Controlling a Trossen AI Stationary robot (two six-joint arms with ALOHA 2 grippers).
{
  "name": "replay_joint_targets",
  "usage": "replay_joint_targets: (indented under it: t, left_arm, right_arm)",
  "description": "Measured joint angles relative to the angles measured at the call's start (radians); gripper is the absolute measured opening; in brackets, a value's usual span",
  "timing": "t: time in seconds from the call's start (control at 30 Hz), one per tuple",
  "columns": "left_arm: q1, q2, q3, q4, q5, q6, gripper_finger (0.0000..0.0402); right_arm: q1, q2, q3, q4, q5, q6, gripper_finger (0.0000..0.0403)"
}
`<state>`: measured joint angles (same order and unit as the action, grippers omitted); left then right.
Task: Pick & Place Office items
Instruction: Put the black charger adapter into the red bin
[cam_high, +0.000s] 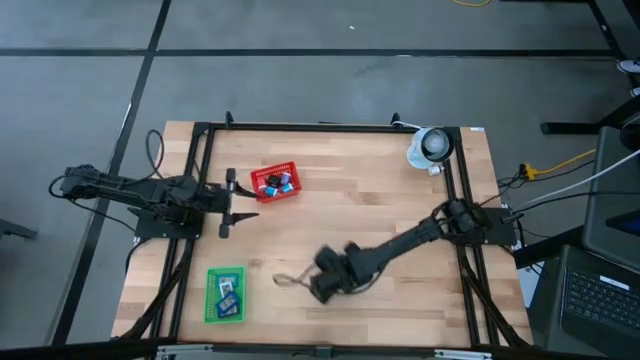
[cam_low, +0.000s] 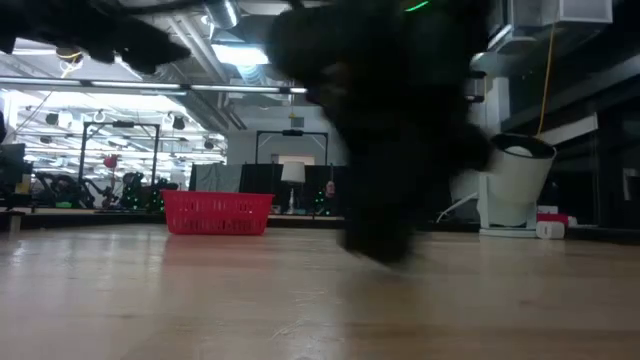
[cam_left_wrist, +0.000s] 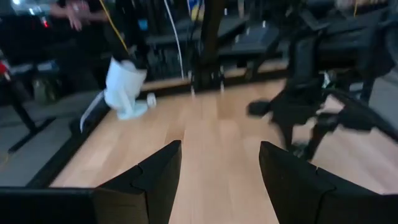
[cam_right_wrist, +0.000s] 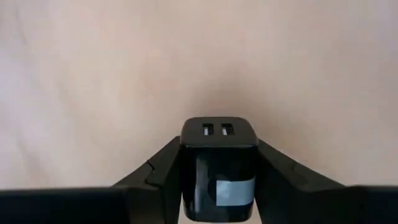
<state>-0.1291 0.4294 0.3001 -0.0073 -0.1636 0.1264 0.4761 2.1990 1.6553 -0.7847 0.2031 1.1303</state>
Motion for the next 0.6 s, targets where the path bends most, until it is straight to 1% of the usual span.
replay_joint_targets:
  t: [0.03, 0.17, 0.27, 0.33, 0.4, 0.43, 0.47, 0.53, 0.6]
  left_arm:
    - [0.0, -0.026, 0.0, -0.001, 0.002, 0.002, 0.0212]
    - [0.0, -0.165, -0.006, -0.02, 0.002, 0.01, 0.0212]
    - [0.0, -0.307, -0.052, -0.019, 0.001, 0.014, 0.0212]
    - [0.0, -0.414, -0.09, -0.021, -0.02, 0.017, 0.0212]
    - [0.002, -0.427, -0.116, 0.014, -0.052, 0.019, 0.0212]
    - [0.002, -0.429, -0.125, -0.002, -0.063, 0.016, 0.0212]
    - [0.003, -0.427, -0.127, -0.002, -0.049, 0.002, 0.0212]
    - [0.002, -0.399, -0.148, 0.08, -0.052, -0.006, 0.0212]
    - [0.002, -0.404, -0.178, 0.064, -0.054, -0.021, 0.0212]
  right_arm:
    - [-0.013, -0.011, 0.0, 0.023, 0.04, -0.017, 0.0145]
    - [-0.041, -0.055, 0.001, 0.111, 0.139, -0.108, 0.0145]
    - [-0.072, -0.073, 0.001, 0.172, 0.231, -0.193, 0.0145]
    - [-0.097, -0.085, 0.001, 0.214, 0.285, -0.245, 0.0145]
    - [-0.12, -0.088, 0.002, 0.275, 0.316, -0.299, 0.0145]
    - [-0.128, -0.087, 0.002, 0.306, 0.332, -0.33, 0.0145]
    - [-0.138, -0.086, 0.002, 0.347, 0.339, -0.362, 0.0145]
    - [-0.16, -0.086, 0.002, 0.448, 0.356, -0.439, 0.0145]
    - [-0.186, -0.086, 0.002, 0.54, 0.397, -0.523, 0.0145]
